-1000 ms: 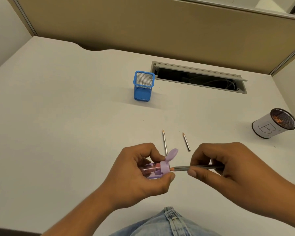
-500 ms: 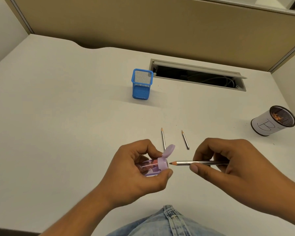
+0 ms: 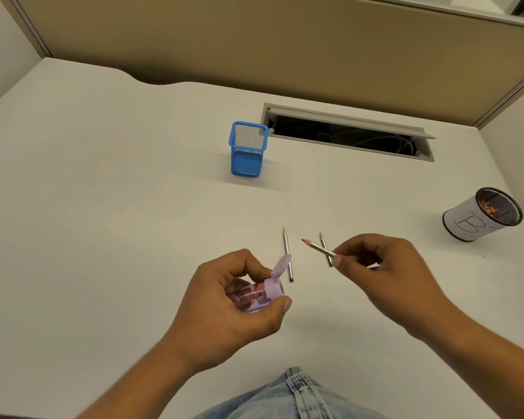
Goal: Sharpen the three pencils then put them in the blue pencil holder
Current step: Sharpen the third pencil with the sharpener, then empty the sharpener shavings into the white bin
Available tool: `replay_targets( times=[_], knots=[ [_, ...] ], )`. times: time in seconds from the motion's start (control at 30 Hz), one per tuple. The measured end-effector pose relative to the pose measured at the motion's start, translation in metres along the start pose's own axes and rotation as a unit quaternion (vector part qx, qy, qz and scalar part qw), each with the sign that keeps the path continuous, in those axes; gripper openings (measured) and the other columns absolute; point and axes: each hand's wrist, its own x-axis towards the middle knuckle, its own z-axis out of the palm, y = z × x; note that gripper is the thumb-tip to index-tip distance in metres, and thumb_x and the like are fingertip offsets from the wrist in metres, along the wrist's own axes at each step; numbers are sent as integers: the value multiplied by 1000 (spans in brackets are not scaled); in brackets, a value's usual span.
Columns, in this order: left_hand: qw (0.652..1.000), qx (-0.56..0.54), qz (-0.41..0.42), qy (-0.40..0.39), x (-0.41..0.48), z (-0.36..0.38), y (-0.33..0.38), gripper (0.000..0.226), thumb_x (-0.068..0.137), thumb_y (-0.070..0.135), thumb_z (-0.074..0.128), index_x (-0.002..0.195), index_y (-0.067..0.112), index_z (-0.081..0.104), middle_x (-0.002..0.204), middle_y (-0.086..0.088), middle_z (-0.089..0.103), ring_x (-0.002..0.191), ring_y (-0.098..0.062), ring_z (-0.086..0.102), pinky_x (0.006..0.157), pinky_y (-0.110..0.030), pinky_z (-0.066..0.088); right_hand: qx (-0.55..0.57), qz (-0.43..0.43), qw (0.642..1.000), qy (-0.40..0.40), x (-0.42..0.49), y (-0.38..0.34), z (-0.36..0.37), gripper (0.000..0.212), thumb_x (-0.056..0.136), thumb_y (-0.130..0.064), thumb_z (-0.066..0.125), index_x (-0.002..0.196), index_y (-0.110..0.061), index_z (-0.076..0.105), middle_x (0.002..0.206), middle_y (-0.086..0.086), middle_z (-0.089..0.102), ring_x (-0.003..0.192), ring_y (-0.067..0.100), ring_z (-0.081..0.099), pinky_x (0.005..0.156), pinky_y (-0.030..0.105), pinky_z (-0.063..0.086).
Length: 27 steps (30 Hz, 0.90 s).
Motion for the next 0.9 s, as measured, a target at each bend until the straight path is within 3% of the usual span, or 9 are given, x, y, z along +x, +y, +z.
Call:
replay_targets(
  times=[0.1,0.27,0.4,0.6,0.73,0.9],
  knots=[
    [1000,-4,-6,-3,-1,2,-2,28,57,41,80,75,24,66,71,-6,72,61,-29,68,61,-48,60,-4,62,998,11,28,29,18,13,83,-23,74,71,-21,74,55,-13,60,46,1,48,47,13,36],
    [1000,-4,-10,0,-1,4,-6,26,57,41,79,74,25,67,69,-6,72,59,-28,68,61,-45,60,-86,97,990,52,60,59,43,9,78,-25,71,70,-22,73,62,-7,68,55,13,61,54,28,53],
    [1000,-13,-18,0,0,5,-9,26,57,38,80,73,23,66,67,-10,71,60,-35,65,60,-47,58,-139,106,984,40,73,66,54,5,76,-23,69,72,-20,70,65,-6,70,55,16,68,43,20,44],
    [999,-14,-32,-6,2,9,-11,25,56,38,80,72,24,66,68,-8,72,59,-26,70,63,-43,60,-176,117,977,27,93,71,63,10,77,-27,73,71,-23,68,69,-5,70,68,17,66,57,24,47],
    [999,-21,-40,-8,5,11,-12,25,56,39,80,72,25,67,70,-9,72,63,-35,68,65,-51,58,-179,126,975,21,102,71,65,14,77,-29,77,69,-24,66,75,-3,72,72,20,67,62,24,45],
    [998,-26,-50,-5,8,11,-13,26,55,40,81,72,25,67,70,-9,72,63,-35,68,65,-51,58,-189,122,974,17,106,73,67,15,77,-30,77,69,-26,66,76,-3,72,74,20,66,64,25,46]
  ],
)
